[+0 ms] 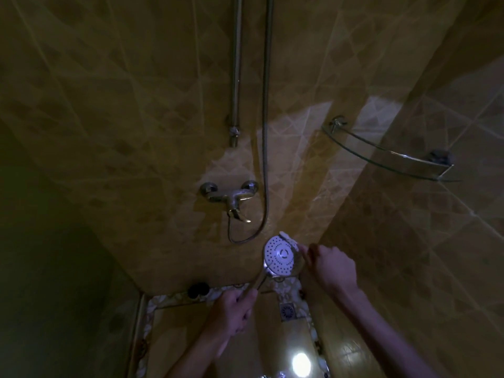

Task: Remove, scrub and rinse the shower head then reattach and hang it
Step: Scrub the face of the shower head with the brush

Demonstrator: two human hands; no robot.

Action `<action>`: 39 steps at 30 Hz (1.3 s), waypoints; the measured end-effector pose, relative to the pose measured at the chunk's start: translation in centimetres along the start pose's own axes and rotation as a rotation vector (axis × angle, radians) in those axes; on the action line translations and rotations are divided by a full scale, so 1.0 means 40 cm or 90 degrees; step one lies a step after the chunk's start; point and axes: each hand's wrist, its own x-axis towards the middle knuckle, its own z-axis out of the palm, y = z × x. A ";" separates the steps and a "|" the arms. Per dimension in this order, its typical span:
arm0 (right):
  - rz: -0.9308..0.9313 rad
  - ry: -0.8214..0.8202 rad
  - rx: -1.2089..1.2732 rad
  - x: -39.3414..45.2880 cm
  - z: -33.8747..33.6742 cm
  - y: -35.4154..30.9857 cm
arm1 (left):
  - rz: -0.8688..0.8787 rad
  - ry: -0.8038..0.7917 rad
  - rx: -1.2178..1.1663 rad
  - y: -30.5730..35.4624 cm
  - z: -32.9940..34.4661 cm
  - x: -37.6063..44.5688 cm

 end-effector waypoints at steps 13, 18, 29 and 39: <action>-0.016 0.004 0.036 -0.050 0.017 -0.025 | 0.020 -0.018 0.011 0.003 -0.017 -0.015; -0.034 -0.008 -0.001 -0.068 0.023 -0.046 | 0.000 -0.008 0.009 -0.001 -0.032 -0.023; -0.067 -0.028 0.033 -0.060 0.006 -0.059 | -0.017 -0.005 0.022 0.000 -0.047 -0.034; -0.075 -0.005 0.062 -0.102 0.039 -0.101 | -0.018 0.007 0.018 0.004 -0.070 -0.037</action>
